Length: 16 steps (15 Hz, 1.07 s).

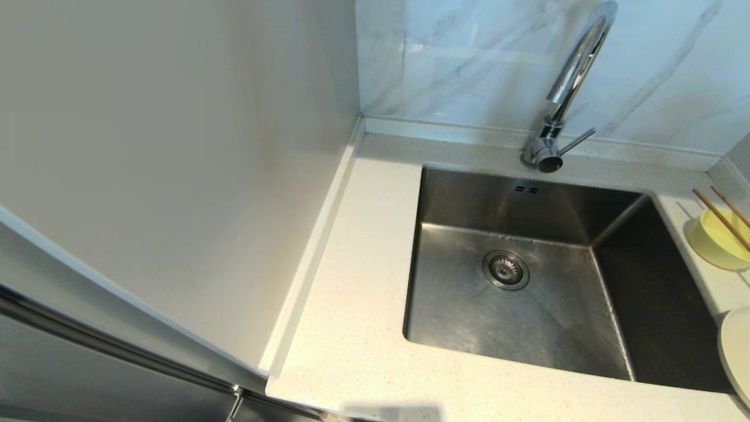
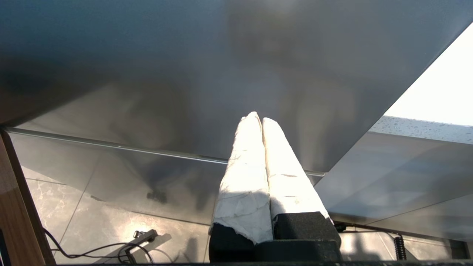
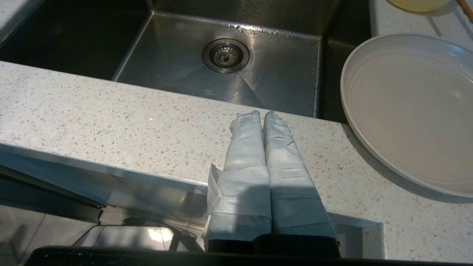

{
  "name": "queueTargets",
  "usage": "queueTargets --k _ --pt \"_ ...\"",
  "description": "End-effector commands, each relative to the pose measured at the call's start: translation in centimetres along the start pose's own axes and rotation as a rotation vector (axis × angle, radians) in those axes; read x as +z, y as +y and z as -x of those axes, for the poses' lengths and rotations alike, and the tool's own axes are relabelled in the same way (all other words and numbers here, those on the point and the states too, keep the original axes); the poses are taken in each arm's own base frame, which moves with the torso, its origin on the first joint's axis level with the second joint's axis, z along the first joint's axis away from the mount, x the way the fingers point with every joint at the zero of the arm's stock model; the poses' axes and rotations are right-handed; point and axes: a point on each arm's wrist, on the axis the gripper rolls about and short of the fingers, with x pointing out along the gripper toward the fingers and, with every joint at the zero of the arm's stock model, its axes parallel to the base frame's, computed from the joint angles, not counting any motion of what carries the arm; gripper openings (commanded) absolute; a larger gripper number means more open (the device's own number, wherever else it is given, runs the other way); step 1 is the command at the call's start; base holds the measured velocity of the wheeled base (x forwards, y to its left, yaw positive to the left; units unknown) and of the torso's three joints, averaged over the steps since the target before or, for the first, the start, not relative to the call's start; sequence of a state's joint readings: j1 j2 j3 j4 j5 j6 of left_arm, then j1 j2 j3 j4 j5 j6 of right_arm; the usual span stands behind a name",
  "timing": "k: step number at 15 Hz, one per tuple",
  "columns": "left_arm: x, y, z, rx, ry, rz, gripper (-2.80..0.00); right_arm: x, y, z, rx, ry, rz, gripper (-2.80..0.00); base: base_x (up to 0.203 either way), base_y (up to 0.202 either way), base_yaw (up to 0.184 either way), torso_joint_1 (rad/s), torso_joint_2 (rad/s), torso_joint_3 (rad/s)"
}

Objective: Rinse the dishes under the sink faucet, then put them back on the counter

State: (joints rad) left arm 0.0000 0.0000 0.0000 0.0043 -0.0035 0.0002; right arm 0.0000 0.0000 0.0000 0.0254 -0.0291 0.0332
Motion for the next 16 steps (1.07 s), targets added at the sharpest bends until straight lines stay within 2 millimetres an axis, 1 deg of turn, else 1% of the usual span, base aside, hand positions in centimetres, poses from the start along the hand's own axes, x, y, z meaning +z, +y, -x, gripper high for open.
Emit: queueTargets --k 1,16 --pt "0.00 0.00 0.00 0.000 0.000 0.000 -2.80 -0.21 0.00 -0.08 0.000 0.011 0.000 -2.80 0.000 0.000 0.000 0.000 0.00 0.000" --pt "0.00 0.00 0.00 0.000 0.000 0.000 -2.80 -0.26 -0.01 -0.09 0.000 0.012 -0.002 -2.80 0.000 0.000 0.000 0.000 0.00 0.000"
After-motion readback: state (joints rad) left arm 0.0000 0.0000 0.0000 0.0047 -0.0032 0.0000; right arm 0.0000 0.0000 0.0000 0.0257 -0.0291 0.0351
